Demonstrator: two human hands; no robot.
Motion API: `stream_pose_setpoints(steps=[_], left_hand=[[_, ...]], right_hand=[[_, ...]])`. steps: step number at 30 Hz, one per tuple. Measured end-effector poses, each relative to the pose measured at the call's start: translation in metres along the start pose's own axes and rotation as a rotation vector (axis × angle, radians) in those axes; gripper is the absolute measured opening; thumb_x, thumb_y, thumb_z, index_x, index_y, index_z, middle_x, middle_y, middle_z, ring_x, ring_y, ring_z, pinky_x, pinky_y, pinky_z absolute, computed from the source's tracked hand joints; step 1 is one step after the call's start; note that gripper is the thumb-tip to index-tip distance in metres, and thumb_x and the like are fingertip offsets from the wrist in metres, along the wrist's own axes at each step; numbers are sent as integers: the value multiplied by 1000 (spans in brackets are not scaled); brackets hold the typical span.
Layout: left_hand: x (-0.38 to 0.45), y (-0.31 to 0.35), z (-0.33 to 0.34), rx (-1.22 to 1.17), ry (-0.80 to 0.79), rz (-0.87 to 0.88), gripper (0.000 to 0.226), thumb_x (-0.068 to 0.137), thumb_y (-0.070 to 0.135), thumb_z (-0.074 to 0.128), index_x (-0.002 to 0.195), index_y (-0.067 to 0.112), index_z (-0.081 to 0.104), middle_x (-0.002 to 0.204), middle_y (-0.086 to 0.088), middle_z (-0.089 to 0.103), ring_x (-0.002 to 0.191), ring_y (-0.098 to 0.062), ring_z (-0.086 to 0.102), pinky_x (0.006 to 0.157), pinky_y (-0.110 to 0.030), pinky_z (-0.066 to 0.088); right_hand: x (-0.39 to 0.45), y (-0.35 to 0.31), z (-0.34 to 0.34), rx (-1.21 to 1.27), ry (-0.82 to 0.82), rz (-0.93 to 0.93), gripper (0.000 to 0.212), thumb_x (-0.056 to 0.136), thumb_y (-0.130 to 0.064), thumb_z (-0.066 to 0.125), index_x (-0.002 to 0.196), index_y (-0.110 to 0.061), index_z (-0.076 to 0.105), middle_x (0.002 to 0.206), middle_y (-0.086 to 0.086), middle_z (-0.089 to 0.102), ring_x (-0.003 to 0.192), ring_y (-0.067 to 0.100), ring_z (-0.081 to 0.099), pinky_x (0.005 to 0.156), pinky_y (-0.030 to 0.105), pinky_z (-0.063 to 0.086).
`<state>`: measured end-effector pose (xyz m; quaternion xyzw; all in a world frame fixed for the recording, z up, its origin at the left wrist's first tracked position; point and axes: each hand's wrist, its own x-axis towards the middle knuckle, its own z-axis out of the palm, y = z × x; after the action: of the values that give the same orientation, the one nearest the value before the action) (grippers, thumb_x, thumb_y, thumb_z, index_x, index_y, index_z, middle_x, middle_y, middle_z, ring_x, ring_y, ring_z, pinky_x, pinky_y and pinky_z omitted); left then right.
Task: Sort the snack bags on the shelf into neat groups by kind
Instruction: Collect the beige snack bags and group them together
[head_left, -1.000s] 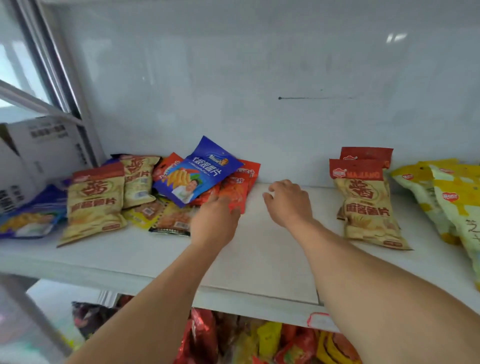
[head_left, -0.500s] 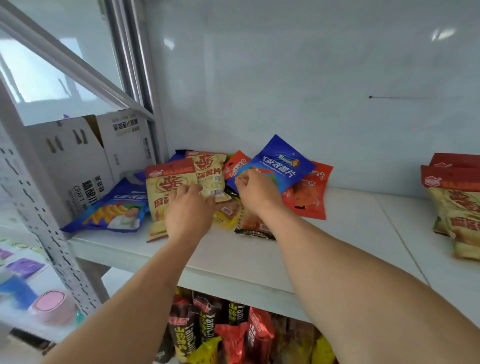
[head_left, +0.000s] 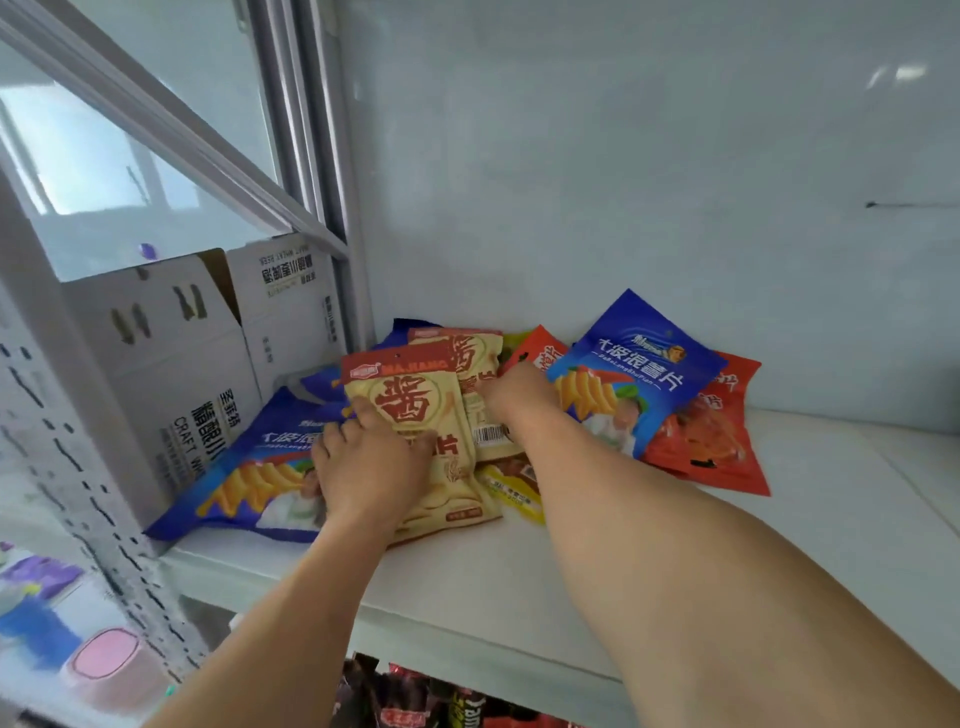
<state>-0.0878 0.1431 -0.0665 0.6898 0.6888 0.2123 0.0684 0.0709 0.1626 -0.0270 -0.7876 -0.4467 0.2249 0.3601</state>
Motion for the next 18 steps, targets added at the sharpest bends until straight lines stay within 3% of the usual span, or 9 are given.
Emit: stream_pose_setpoints(steps=[3, 5, 7, 9, 11, 14, 18], left_hand=[[-3, -1, 1, -124, 25, 100, 98, 95, 58, 54, 160, 4, 3, 159, -21, 31, 139, -42, 42, 113, -52, 34], [-7, 1, -3, -218, 16, 154, 96, 96, 50, 59, 160, 7, 0, 159, -20, 27, 127, -44, 53, 96, -50, 47], [-12, 3, -10, -325, 5, 196, 94, 97, 40, 63, 161, 11, -1, 161, -17, 23, 120, -45, 59, 78, -45, 47], [-18, 6, -16, -455, -4, 229, 96, 96, 32, 67, 162, 15, -1, 163, -13, 21, 125, -43, 55, 83, -46, 48], [-27, 10, -21, -608, -43, 244, 102, 93, 26, 72, 163, 19, -2, 165, -9, 25, 136, -35, 49, 99, -46, 47], [-46, 23, -27, -845, -150, 219, 110, 89, 20, 77, 163, 21, -4, 157, -5, 44, 137, -28, 50, 106, -39, 43], [-77, 47, -28, -1017, -298, 148, 109, 84, 18, 83, 162, 16, 8, 147, -9, 52, 130, -28, 55, 100, -36, 48]], right_hand=[[-6, 0, -1, 110, -16, 69, 33, 97, -22, 61, 123, -1, 62, 125, 12, 66, 108, 27, 64, 75, 29, 49], [-20, -1, -9, 236, 1, 95, 36, 96, -25, 62, 127, -5, 63, 130, 13, 64, 119, 29, 62, 87, 32, 52], [-41, 1, -22, 273, 15, 96, 38, 101, -28, 54, 133, -7, 60, 138, 13, 60, 126, 30, 57, 94, 31, 48], [-55, 8, -35, 317, 45, 119, 42, 106, -30, 44, 140, -8, 54, 145, 9, 53, 135, 28, 47, 95, 24, 35], [-73, 16, -44, 330, 54, 101, 46, 106, -36, 41, 144, -12, 51, 150, 8, 47, 140, 27, 40, 104, 27, 29], [-83, 38, -58, 470, 92, 121, 59, 89, -57, 58, 137, -23, 57, 140, 4, 57, 131, 30, 52, 110, 49, 40], [-87, 86, -90, 603, 185, 177, 63, 75, -63, 68, 122, -22, 64, 122, 4, 70, 113, 30, 65, 104, 57, 46]])
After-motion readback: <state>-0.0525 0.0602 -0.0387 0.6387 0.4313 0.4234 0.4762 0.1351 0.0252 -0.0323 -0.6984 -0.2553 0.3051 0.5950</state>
